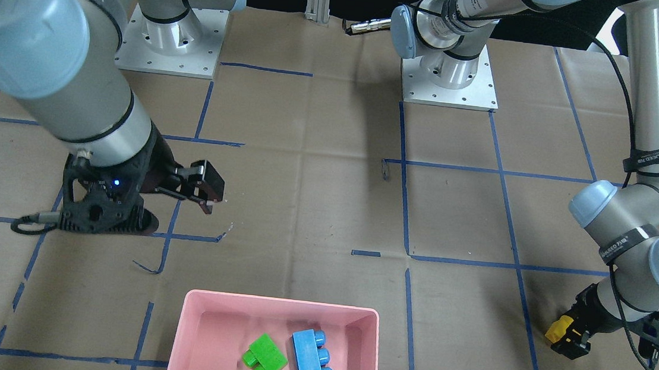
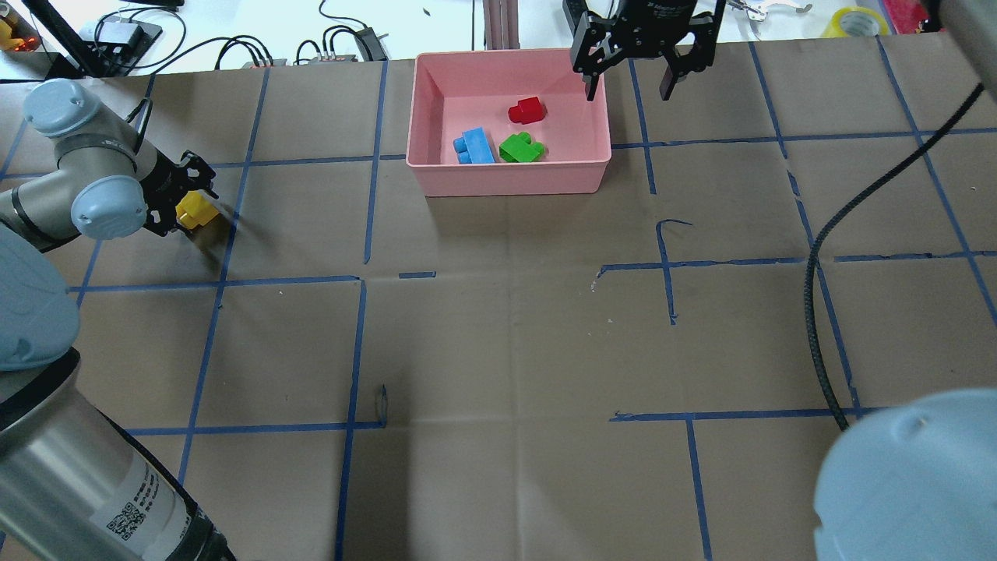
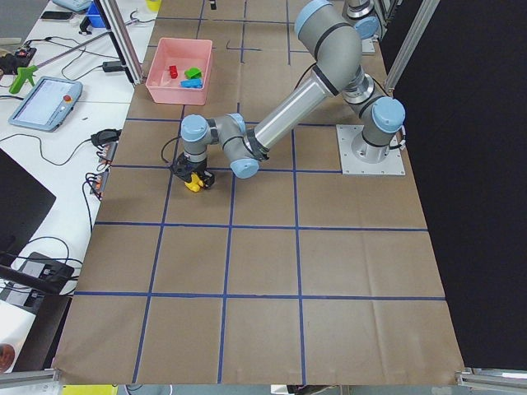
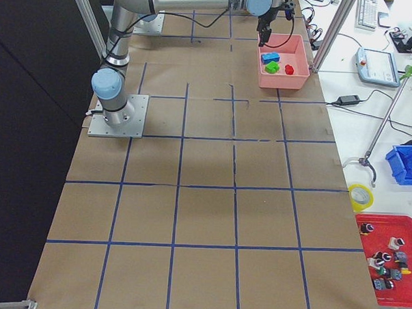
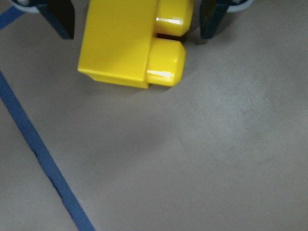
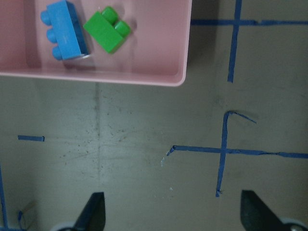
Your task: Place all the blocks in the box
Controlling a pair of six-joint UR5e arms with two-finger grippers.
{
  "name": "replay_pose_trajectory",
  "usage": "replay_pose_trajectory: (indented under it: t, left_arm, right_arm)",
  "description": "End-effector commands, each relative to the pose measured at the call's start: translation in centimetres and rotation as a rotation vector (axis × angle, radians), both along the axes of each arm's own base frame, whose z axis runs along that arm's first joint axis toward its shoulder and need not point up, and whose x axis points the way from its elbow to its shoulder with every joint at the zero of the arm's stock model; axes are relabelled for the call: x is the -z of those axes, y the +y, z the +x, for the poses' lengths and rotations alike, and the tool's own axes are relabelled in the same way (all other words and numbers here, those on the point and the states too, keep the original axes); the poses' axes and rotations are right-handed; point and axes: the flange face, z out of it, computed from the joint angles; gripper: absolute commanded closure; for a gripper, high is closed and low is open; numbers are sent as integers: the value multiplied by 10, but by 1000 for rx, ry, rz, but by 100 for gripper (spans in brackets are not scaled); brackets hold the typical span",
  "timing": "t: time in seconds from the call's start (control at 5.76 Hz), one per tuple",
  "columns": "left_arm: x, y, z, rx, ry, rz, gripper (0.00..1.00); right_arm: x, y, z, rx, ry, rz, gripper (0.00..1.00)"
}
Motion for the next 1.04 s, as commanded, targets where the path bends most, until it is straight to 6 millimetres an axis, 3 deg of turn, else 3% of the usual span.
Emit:
replay_pose_trajectory:
  t: [0.0,0.17,0.35,0.52,0.69,0.87]
  left_arm:
    - [-3,2,-1,6,17,1,44]
    - [-10,0,-2,8,13,-7,50]
    - [-10,0,-1,8,15,-5,57]
    - [-10,0,-2,11,20,2,63]
    - [-12,0,-6,12,75,15,82]
    - [-21,2,-7,10,125,55,100]
  right_arm:
    - [-25,88,-16,8,30,18,0]
    - [-20,105,-28,11,107,26,0]
    - [-13,111,-32,19,107,42,0]
    - [-4,130,-30,20,105,63,0]
    - [6,144,-34,21,106,70,0]
    - [2,156,-35,24,109,67,0]
